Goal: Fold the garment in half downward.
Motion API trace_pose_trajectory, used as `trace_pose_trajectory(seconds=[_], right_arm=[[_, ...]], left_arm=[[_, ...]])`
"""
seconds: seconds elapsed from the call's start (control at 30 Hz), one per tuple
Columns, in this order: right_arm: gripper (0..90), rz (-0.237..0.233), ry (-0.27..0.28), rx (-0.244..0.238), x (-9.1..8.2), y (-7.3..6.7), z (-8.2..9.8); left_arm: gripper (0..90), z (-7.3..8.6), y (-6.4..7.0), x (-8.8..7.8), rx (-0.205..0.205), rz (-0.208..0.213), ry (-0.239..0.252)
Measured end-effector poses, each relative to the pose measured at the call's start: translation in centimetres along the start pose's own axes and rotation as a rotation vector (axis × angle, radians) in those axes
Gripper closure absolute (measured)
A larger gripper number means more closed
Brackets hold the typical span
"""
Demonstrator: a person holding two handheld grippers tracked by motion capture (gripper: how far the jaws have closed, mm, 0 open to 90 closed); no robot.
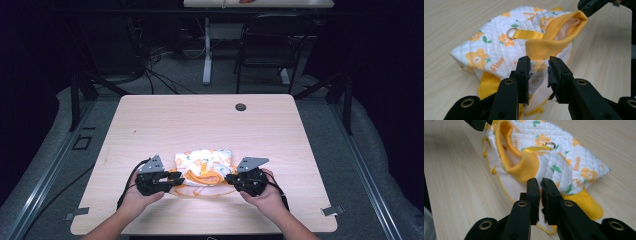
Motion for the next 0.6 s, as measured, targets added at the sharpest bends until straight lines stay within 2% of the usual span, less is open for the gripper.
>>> trace_pose_trajectory(seconds=[0.1, 0.13, 0.2, 0.27, 0.33, 0.37, 0.43, 0.5, 0.57, 0.6], right_arm=[[78.5, 0.023, 0.024, 0.006, -0.1, 0.4, -0.7], [77.5, 0.029, 0.034, 0.011, -0.1, 0.4, -0.8], [71.7, 0.052, 0.059, 0.036, 0.7, 0.9, -1.5], [70.9, 0.052, 0.06, 0.042, 1.0, 1.0, -1.7], [67.4, 0.032, 0.05, 0.057, 1.8, 1.1, -1.9], [65.5, 0.023, 0.031, 0.056, 2.5, 1.1, -1.9], [65.0, 0.02, 0.02, 0.057, 2.7, 1.1, -1.8], [64.1, 0.001, -0.027, 0.051, 3.5, 0.9, -1.1], [64.1, 0.0, -0.035, 0.052, 3.6, 0.8, -0.9], [64.1, -0.005, -0.062, 0.042, 4.0, 0.8, -0.2]], left_arm=[[67.0, -0.4, -0.8, 0.1, -0.03, -0.041, 0.008], [66.2, -0.7, -1.0, 0.2, -0.052, -0.05, 0.017], [60.3, -1.0, -1.4, 0.6, -0.072, -0.057, 0.023], [59.2, -1.2, -1.8, 1.1, -0.085, -0.073, 0.014], [56.2, -1.1, -2.0, 1.7, -0.101, -0.077, 0.0], [52.8, -1.0, -2.0, 2.1, -0.095, -0.071, -0.013], [50.6, -0.8, -1.8, 2.4, -0.095, -0.06, -0.019], [48.6, -0.3, -1.3, 2.8, -0.074, -0.043, -0.041], [48.4, 0.0, -1.2, 2.9, -0.066, -0.042, -0.051], [47.8, 0.5, -1.1, 3.3, -0.055, -0.046, -0.068]])
Point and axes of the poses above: each handheld gripper's, and its own axes: x roughly forward along the jaws, z roughly out of its underside, y roughly to its right, the point moved 5 cm from there along x, roughly forward along the jaws, and after that the axes turned 3 degrees about -y, right-handed, at the moved point
